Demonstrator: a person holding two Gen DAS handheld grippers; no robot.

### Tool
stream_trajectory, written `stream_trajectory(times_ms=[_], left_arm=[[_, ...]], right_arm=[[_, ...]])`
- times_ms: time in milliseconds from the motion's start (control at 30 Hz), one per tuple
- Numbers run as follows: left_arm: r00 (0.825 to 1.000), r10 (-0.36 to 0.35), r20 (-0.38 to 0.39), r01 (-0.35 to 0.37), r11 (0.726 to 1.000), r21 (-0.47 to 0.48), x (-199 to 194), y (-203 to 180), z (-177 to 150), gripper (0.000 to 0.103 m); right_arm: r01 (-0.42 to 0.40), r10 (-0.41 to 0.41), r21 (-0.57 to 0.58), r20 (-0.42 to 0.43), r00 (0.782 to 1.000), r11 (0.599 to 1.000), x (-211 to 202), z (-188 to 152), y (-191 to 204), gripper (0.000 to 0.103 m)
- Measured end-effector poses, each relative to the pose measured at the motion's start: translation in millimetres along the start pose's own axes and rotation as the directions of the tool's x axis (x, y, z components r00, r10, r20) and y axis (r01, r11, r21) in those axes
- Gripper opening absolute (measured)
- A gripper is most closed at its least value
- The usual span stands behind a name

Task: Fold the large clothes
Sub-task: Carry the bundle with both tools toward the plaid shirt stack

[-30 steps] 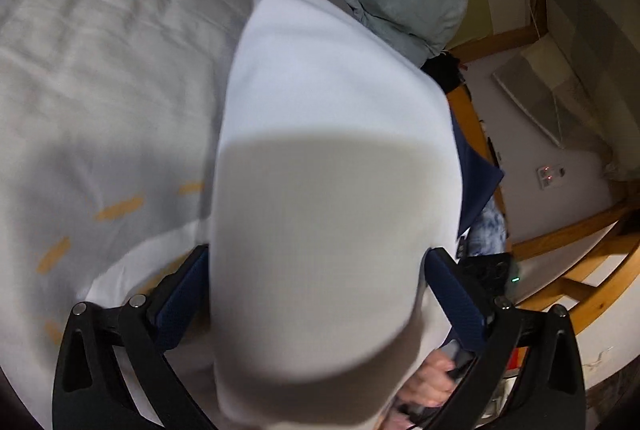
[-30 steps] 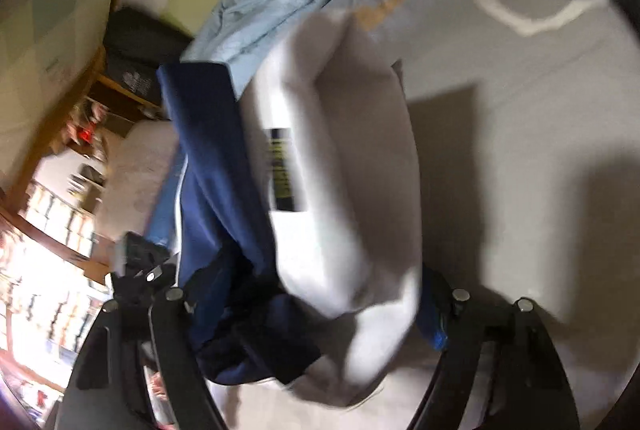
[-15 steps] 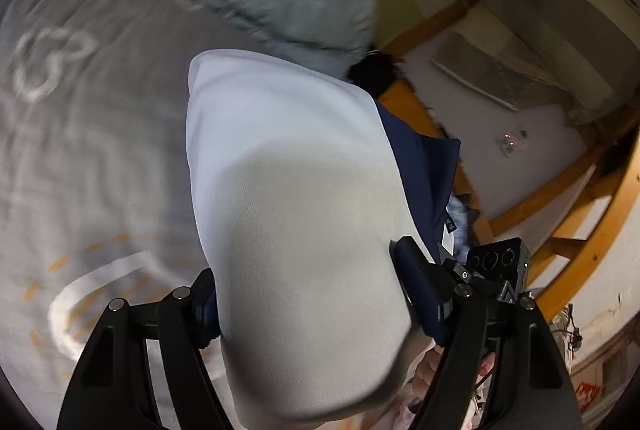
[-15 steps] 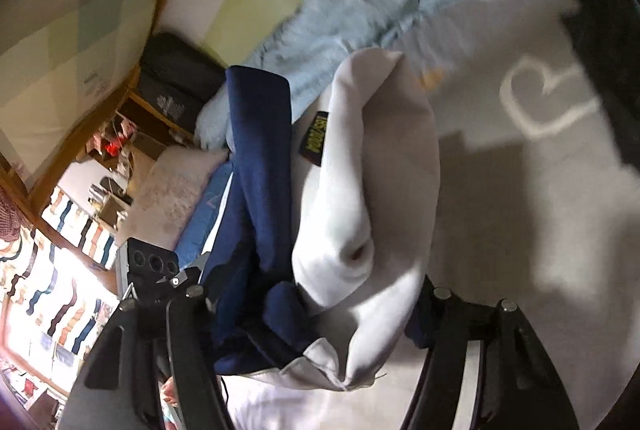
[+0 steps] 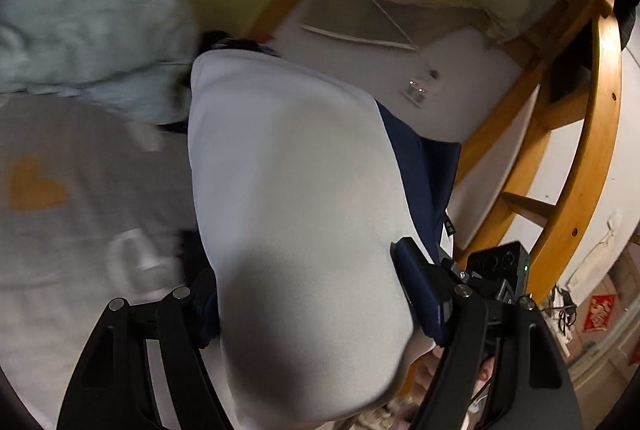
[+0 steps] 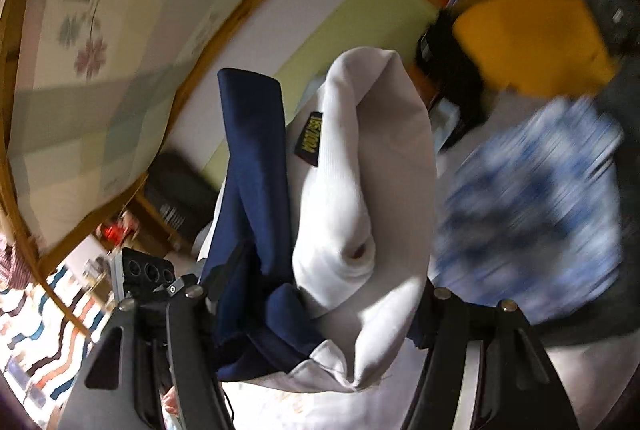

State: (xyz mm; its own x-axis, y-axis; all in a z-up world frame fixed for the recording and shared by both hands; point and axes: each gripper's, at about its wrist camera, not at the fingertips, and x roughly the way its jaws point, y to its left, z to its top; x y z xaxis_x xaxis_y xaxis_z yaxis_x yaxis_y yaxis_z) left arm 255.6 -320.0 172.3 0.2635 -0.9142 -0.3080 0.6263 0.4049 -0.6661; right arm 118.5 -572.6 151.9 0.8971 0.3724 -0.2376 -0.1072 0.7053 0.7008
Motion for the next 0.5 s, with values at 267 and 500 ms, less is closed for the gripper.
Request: stream_trajectory(times_ms=[267, 500], left_arm=[[0.986, 0.007, -0.166, -0.019, 0.997, -0.074, 148, 22, -26, 0.075], [0.984, 0.014, -0.177, -0.041, 0.988, -0.148, 198, 67, -56, 0.093]], right_arm=[[0.178, -0.181, 0.100, 0.018, 0.983, 0.979, -27, 32, -110, 0.065], [0.289, -0.288, 0.111, -0.028, 0.957, 0.951, -15, 22, -170, 0.067]])
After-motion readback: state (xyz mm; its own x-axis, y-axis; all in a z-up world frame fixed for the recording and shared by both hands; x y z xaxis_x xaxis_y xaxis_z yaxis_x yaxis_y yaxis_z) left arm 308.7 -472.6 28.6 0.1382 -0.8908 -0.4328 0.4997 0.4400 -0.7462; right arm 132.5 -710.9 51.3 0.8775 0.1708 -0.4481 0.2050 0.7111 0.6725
